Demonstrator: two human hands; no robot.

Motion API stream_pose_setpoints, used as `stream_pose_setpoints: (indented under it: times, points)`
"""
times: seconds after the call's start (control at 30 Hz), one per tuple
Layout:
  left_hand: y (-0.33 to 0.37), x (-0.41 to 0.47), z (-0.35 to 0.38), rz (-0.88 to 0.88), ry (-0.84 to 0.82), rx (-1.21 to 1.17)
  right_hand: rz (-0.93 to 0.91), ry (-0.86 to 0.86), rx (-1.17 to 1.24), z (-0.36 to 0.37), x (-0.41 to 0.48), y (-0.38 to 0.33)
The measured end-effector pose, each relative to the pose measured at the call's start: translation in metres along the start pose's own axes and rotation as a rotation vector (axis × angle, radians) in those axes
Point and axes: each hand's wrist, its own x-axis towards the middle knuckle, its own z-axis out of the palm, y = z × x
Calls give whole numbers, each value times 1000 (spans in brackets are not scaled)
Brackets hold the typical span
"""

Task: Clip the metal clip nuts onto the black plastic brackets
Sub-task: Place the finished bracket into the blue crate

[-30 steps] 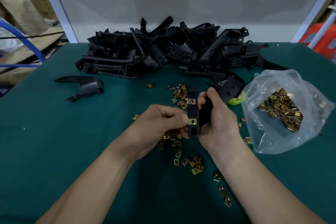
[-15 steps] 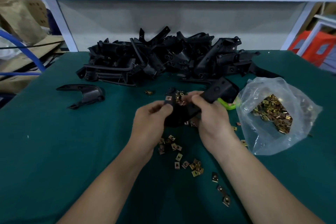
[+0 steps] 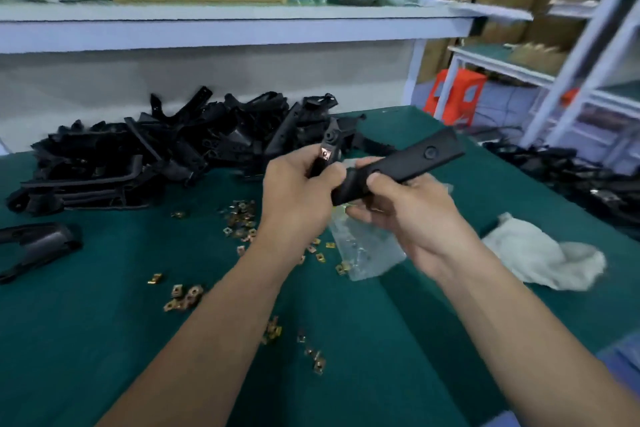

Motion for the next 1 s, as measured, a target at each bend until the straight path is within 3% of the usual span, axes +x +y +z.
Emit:
stream_pose_setpoints:
  times: [0.13,0.33,0.57,0.77,0.9,1.0]
  points:
    - [33,1,71,3,-207,29,24,204,121,-65,-24,-18]
    - [51,-31,184,-285,-488,-277,79,505,369,-158,-86,-18]
    - [49,-76,260,-410,-755,-139,93,656,549,-211,-147,11]
    - [38,-80,288,-585,-781,-102,170,727,580,-221,-145,18]
    - [61,-33,322,-884,-786,-585,126,804,648,-267,-66,-33]
    - [69,-6,335,-1018,-686,-636,226,830,561,-295,-9,-68]
